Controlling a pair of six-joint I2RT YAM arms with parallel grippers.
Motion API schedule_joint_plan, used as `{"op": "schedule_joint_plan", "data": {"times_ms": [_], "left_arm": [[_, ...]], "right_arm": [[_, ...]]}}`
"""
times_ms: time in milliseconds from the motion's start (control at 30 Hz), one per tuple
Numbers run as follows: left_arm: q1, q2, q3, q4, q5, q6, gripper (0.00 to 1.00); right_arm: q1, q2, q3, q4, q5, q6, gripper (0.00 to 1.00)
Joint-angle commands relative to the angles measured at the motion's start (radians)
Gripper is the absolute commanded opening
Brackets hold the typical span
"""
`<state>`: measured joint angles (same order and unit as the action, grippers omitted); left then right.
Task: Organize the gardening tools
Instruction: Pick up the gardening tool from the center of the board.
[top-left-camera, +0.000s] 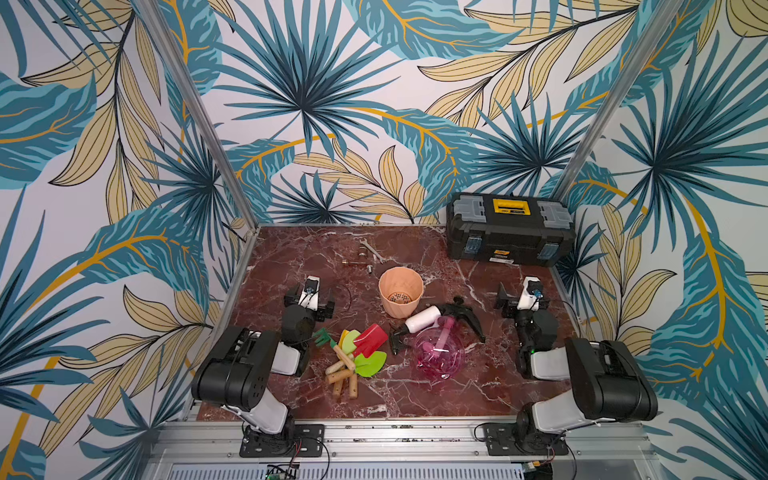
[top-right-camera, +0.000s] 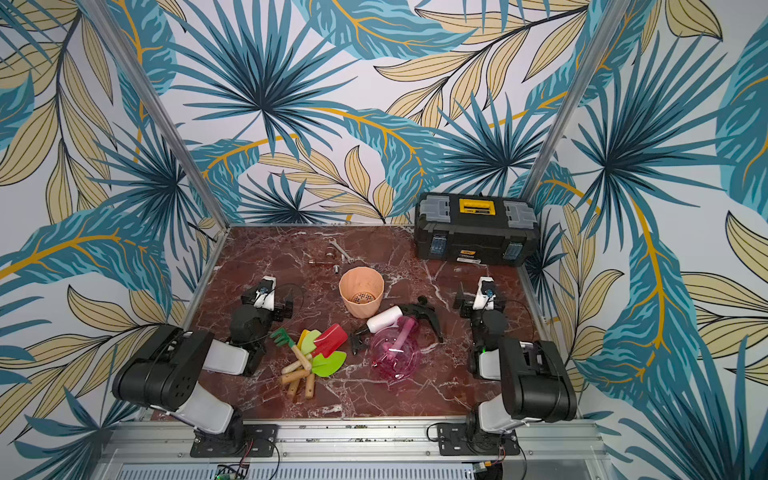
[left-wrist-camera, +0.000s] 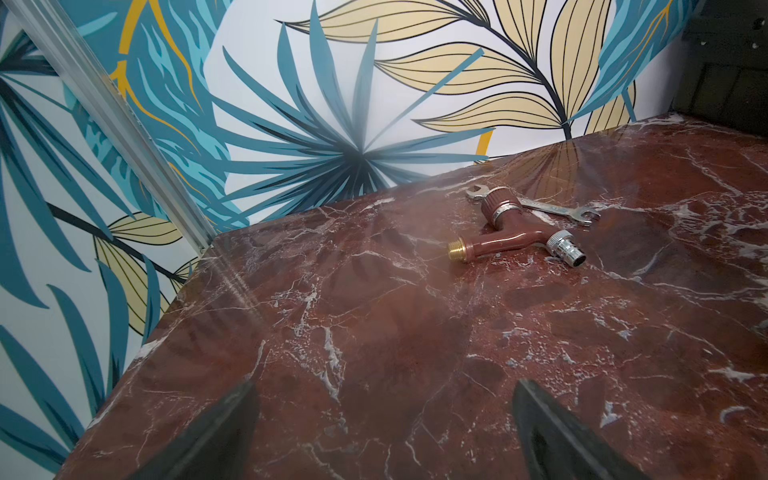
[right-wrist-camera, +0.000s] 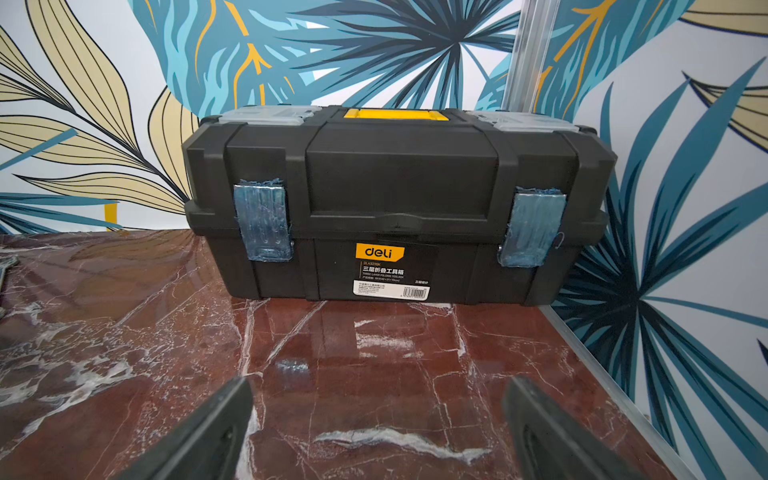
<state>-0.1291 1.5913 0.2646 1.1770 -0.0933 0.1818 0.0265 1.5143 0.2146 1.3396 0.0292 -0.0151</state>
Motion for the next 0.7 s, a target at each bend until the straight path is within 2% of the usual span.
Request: {"op": "schedule_joint_plan", "data": {"times_ms": [0, 600, 667], "left_arm": [[0.004, -0.017, 0.007, -0.007, -0.008, -0.015, 1.00], [0.008, -0.019, 0.014, -0.019, -0.006, -0.022, 1.00], [0.008, -0.017, -0.001, 0.020, -0.037, -0.024, 1.00]], "right_arm": [[-0.004, 0.009, 0.006, 0.001, -0.002, 0.012, 0.99], [-0.004, 0.004, 0.004, 0.002, -0.005, 0.010, 0.99], [-0.002, -0.020, 0.022, -0.055, -0.039, -0.006, 0.99]]}}
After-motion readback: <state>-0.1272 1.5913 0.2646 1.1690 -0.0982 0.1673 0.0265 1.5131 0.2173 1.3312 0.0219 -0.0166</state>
